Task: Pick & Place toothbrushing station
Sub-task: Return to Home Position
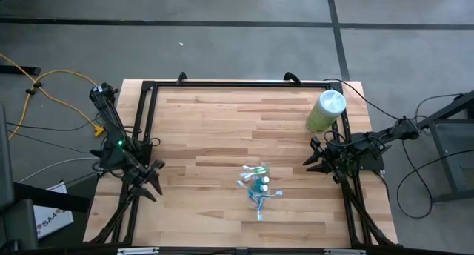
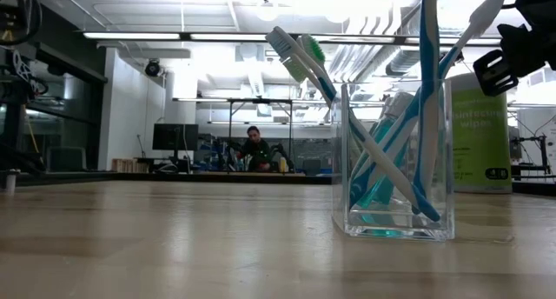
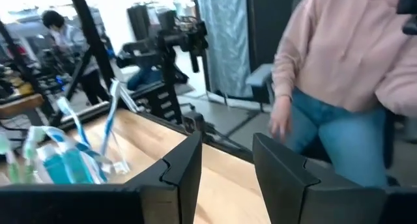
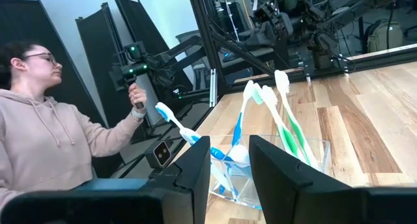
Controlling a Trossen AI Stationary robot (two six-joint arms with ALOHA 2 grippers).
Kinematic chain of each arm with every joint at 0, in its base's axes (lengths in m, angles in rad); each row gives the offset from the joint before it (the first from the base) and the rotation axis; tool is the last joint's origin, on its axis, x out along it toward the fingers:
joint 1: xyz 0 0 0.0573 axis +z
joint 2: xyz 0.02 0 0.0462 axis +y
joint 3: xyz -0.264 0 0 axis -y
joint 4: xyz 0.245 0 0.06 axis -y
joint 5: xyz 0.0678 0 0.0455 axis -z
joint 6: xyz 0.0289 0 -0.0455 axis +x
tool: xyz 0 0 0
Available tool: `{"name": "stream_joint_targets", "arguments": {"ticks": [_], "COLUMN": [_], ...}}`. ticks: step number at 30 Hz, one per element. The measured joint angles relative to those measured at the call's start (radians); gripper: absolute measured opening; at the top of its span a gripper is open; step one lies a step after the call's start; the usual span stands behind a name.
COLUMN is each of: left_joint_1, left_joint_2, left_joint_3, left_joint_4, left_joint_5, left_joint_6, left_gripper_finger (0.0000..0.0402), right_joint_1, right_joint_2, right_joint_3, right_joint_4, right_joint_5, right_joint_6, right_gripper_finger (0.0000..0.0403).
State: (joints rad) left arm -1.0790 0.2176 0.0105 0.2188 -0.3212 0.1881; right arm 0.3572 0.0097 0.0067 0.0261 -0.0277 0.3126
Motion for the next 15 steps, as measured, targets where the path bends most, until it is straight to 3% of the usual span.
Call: {"name": "stream_joint_targets", "arguments": {"ticks": [10, 15], "left_joint_1": [0.000, 0.000], "left_joint_2": [-0.043, -0.051], "left_joint_3": [-0.002, -0.002], "left_joint_4": [-0.167, -0.173], "left_joint_5": [0.024, 0.028], "left_joint_6": [-0.053, -0.025], "left_gripper_finger": [0.0131, 0.0131], "right_joint_1": [0.000, 0.000], "right_joint_2": [0.000, 0.000], "right_joint_3": [0.000, 0.000], "right_joint_4": [0.000, 0.000], "right_joint_5": [0.001, 0.001], "right_joint_6": [0.000, 0.000], "right_gripper_finger": [0.0098, 0.0098]}}
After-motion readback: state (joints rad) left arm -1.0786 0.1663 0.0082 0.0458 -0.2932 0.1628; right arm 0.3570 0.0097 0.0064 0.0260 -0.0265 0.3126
